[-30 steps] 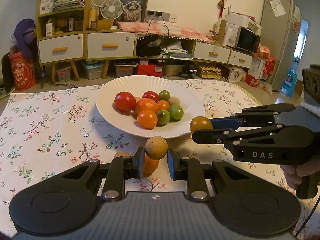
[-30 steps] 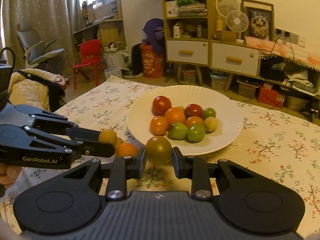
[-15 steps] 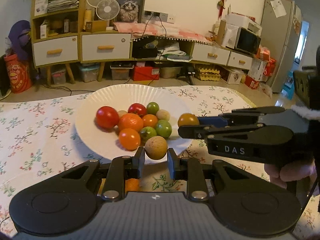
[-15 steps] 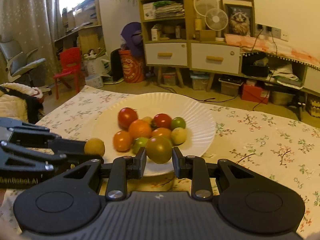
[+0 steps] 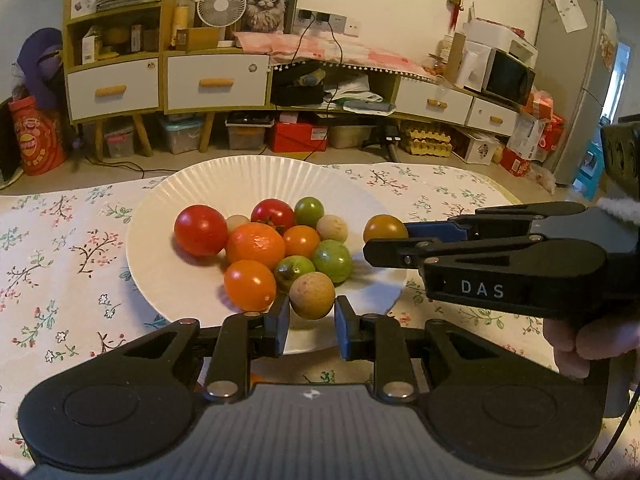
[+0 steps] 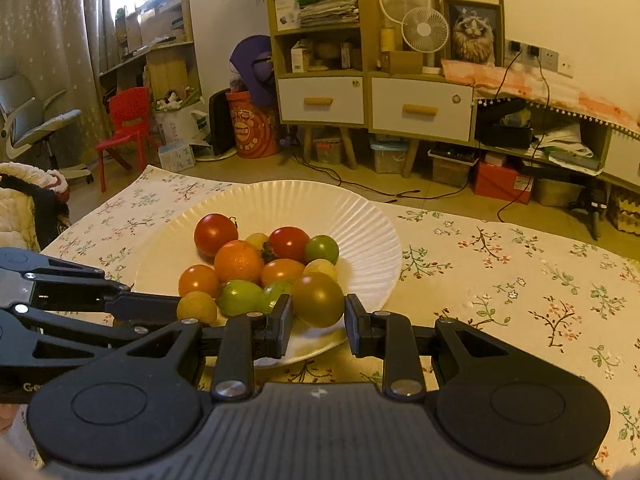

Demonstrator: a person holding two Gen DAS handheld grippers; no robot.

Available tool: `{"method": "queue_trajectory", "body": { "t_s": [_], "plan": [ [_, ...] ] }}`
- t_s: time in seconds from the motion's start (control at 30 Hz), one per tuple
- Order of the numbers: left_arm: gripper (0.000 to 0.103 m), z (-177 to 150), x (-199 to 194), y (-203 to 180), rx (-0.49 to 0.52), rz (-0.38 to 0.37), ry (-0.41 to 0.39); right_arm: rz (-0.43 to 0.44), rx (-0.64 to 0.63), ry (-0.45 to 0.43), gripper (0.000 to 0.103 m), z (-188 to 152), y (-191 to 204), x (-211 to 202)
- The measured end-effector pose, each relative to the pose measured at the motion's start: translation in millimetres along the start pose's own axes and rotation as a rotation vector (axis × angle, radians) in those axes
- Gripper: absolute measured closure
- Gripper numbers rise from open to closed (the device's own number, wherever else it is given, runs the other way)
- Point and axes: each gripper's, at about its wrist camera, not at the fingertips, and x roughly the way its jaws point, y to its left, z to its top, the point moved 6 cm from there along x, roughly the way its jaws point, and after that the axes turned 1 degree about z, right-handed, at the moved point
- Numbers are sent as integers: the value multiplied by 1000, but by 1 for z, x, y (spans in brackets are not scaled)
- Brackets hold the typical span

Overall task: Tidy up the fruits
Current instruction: 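Carry both fruits over the white plate and open both tools to release them, then withdraw both open tools from the plate toward the last two fruits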

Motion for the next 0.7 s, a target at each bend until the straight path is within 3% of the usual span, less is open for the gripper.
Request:
{"method": "queue_trajectory", "body": {
  "t_s": [0.3, 0.7],
  "plan": [
    [81, 1, -2, 2, -7, 4, -5, -6, 0, 0, 76, -1, 2, -1],
    [48, 0, -17, 2, 2, 15, -21, -29, 18, -16, 42, 3, 6, -12]
  ]
}}
